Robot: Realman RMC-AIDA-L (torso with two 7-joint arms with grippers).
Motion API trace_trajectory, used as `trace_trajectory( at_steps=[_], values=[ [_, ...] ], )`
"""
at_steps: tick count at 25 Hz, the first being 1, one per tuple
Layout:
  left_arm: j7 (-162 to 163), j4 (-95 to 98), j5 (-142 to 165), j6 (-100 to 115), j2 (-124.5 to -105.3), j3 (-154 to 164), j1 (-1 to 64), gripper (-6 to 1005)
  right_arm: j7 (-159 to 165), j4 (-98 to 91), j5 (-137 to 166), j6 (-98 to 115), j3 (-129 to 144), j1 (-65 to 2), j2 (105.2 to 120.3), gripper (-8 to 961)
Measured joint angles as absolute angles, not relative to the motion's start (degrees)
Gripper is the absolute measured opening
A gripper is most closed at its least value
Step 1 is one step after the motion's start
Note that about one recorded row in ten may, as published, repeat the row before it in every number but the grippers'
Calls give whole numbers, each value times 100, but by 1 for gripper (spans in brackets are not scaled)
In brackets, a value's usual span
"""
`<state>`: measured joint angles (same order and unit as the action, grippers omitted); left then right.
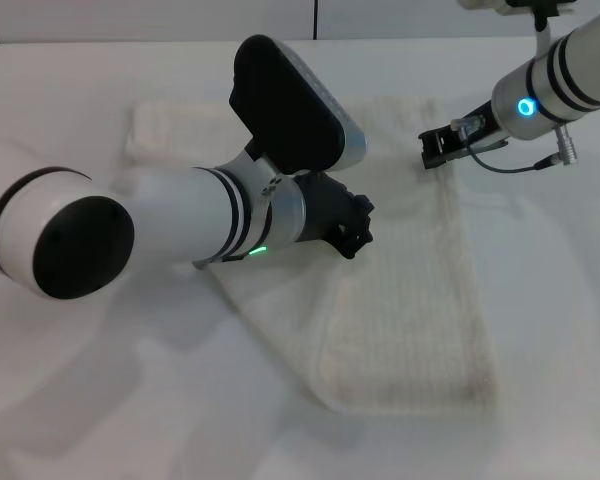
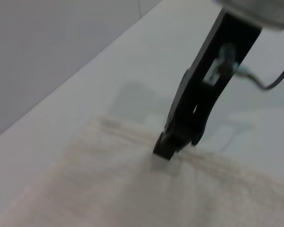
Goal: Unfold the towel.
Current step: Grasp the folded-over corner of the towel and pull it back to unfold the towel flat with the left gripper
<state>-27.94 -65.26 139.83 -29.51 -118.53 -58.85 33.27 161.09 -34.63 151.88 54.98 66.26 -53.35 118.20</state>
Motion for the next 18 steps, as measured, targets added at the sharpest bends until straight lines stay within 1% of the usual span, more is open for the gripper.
trace_trajectory(
  at_steps=[4, 5, 7, 8, 11, 14, 18],
  values=[
    [-2794, -6526, 13983, -2951, -11853, -5885, 3327, 69, 16095, -3440, 15188, 5469, 6627, -5338, 11837, 22],
    [-2809, -6901, 14114, -3200, -11850, -5986, 3178, 60, 16092, -3434, 15188, 5462, 6627, -5341, 11840, 23],
    [-2809, -6901, 14114, -3200, -11850, -5986, 3178, 41, 16091, -3433, 15188, 5459, 6627, -5345, 11840, 23],
    [-2467, -7928, 14861, -3703, -11860, -6141, 2760, 31, 16090, -3433, 15188, 5457, 6627, -5344, 11842, 24],
    [-2368, -8022, 15005, -3745, -11859, -6145, 2716, 2, 16089, -3433, 15188, 5446, 6627, -5345, 11857, 24],
    [-1700, -8494, 15958, -4138, -11860, -6153, 2570, 8, 16088, -3433, 15188, 5441, 6627, -5343, 11870, 25],
    [-1307, -8842, 16481, -4572, -11857, -6162, 2498, 16, 16085, -3434, 15188, 5440, 6627, -5337, 11875, 26]
  ],
)
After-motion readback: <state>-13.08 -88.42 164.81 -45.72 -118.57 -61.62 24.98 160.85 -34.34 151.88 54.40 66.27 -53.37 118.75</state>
